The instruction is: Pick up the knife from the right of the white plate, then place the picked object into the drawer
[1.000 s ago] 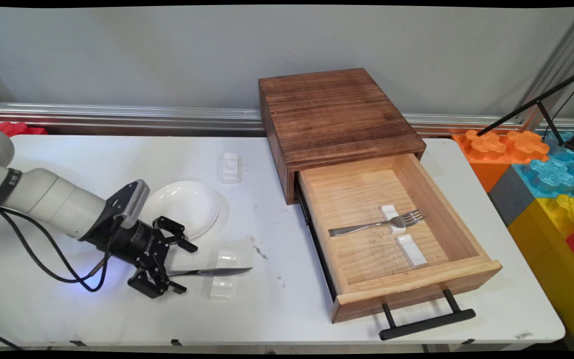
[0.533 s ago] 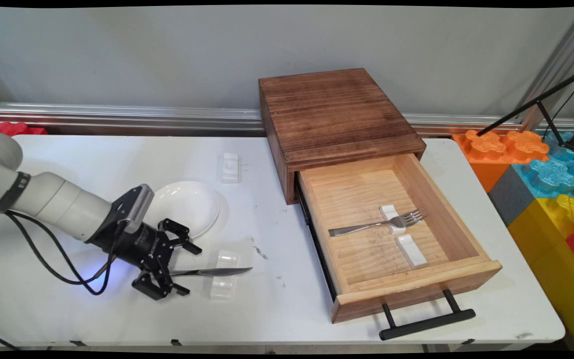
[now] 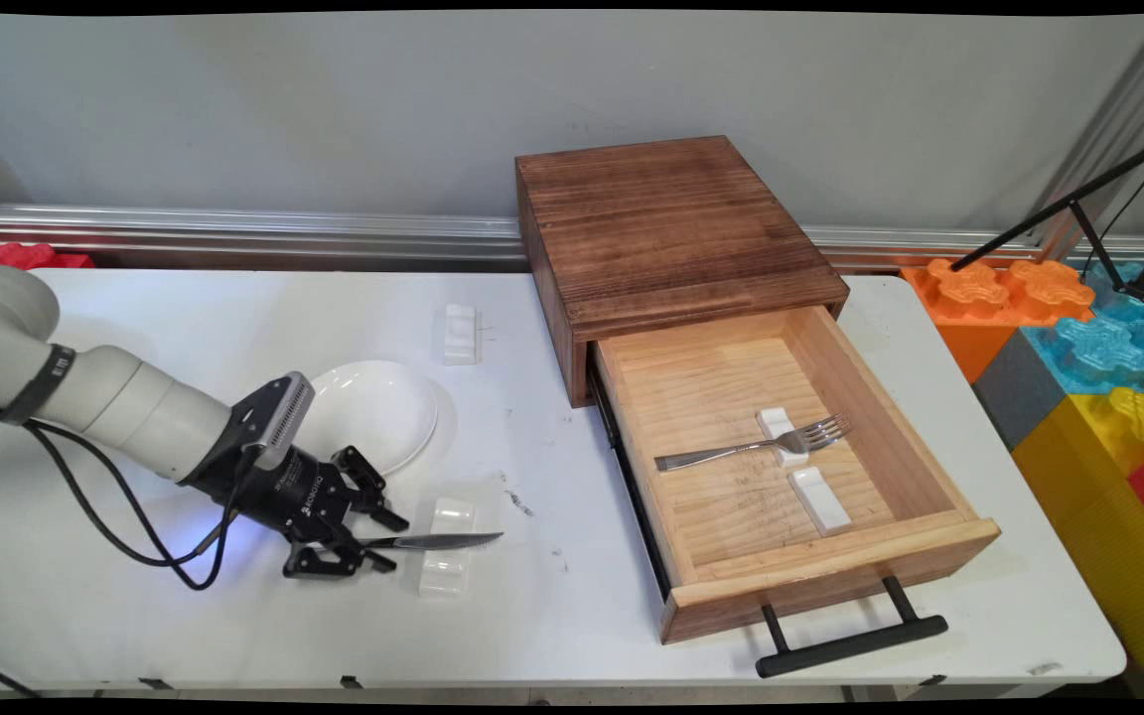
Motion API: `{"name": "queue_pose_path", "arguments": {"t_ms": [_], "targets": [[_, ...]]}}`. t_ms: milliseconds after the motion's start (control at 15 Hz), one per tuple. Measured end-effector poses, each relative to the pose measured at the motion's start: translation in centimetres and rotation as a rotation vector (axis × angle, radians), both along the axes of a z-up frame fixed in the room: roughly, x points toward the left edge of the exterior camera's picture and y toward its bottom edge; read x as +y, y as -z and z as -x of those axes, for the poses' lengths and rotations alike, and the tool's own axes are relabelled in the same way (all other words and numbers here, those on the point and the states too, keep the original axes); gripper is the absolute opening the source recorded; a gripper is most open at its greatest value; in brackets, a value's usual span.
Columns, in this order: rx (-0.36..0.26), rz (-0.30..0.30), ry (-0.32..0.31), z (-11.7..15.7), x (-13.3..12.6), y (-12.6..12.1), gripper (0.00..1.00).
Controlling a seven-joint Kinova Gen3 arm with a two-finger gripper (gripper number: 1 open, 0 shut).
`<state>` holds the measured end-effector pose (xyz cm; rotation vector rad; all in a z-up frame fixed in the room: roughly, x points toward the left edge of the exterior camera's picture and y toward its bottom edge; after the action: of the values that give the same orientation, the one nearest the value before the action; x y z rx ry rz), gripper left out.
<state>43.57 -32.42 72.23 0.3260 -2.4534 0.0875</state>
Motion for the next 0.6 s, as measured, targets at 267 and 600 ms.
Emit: {"name": "queue_pose_path", "arguments": {"t_ms": [267,600], "targets": [[-0.006,0.000,0.001,-0.06,-0.18,-0.01,0.00],[-0.009,-0.006,0.001,-0.16,-0.24,-0.52,0.00]]}}
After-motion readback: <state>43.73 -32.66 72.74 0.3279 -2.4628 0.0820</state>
